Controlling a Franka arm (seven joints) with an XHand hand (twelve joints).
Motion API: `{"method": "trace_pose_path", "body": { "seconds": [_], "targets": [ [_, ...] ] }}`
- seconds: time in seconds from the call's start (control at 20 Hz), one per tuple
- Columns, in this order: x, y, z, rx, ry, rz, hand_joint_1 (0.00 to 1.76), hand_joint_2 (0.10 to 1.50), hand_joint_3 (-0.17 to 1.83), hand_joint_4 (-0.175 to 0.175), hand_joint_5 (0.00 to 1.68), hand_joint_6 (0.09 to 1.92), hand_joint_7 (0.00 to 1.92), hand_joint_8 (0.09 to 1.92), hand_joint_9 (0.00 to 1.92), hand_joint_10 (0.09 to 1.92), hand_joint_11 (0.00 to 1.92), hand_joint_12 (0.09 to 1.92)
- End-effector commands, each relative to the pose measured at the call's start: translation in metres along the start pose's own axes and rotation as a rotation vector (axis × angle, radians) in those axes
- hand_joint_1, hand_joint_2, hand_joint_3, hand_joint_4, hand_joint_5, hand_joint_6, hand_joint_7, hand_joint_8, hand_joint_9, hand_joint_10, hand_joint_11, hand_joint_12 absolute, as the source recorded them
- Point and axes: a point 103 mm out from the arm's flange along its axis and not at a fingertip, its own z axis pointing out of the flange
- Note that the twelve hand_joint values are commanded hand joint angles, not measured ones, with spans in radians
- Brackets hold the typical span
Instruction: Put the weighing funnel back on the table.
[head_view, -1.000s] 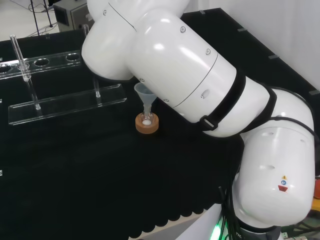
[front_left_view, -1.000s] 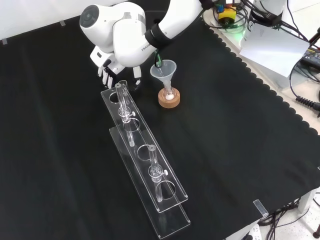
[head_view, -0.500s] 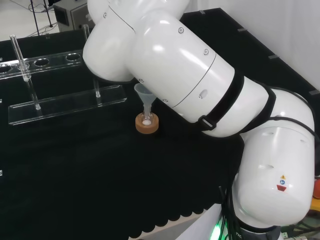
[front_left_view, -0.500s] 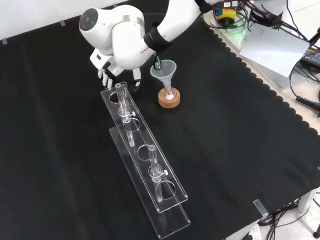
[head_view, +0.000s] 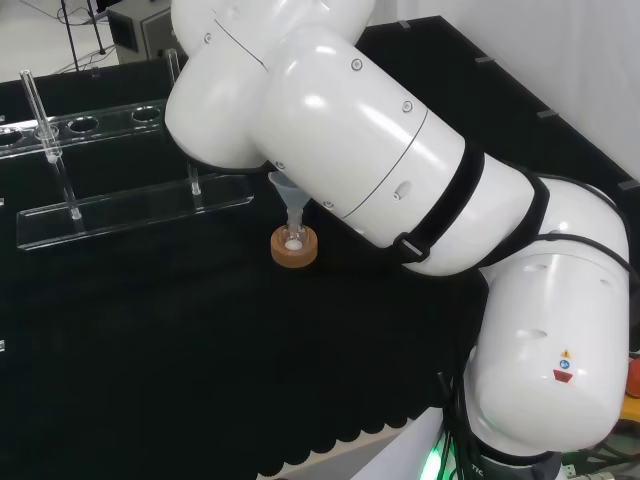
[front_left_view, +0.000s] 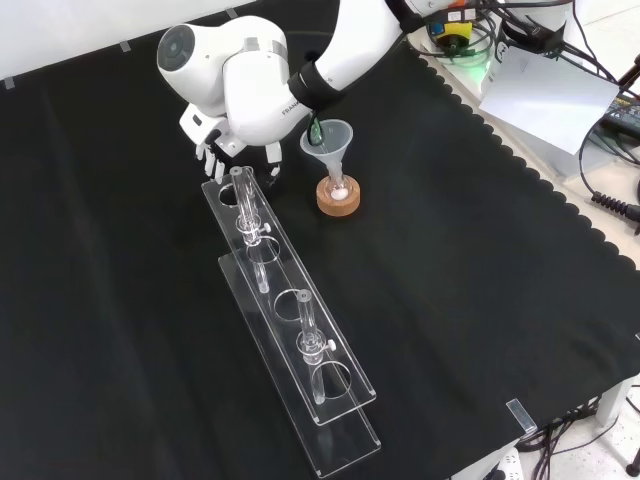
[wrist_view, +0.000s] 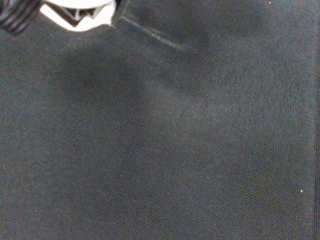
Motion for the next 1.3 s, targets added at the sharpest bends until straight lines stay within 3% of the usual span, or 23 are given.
{"method": "trace_pose_path", "body": {
  "seconds": [0.05,0.7,0.85,1.0,1.15,1.3],
  "targets": [
    [0.0011,-0.0002,0.0011,0.004,0.002,0.001,1.09,0.67,0.76,0.175,1.12,0.99,0.70,0.68,1.01,0.38,0.75,1.10],
    [0.0024,-0.0013,0.0063,0.011,0.015,0.011,1.08,0.69,0.73,0.175,1.11,0.99,0.67,0.69,0.98,0.39,0.74,1.10],
    [0.0031,-0.0011,0.0068,0.021,0.012,0.011,1.07,0.75,0.62,0.175,1.09,0.97,0.61,0.72,0.92,0.42,0.68,1.14],
    [0.0028,-0.0012,0.0064,0.038,0.013,0.016,1.04,0.90,0.36,0.175,1.04,0.97,0.49,0.74,0.80,0.50,0.59,1.21],
    [0.0021,-0.0020,0.0061,0.076,0.020,0.022,0.94,0.78,0.45,0.036,0.76,0.92,0.25,0.71,0.49,0.60,0.32,1.30],
    [0.0006,-0.0047,0.0033,0.085,0.016,0.033,0.89,0.69,0.56,-0.020,0.45,0.80,0.03,0.49,0.12,0.67,0.05,1.31]
  ]
}}
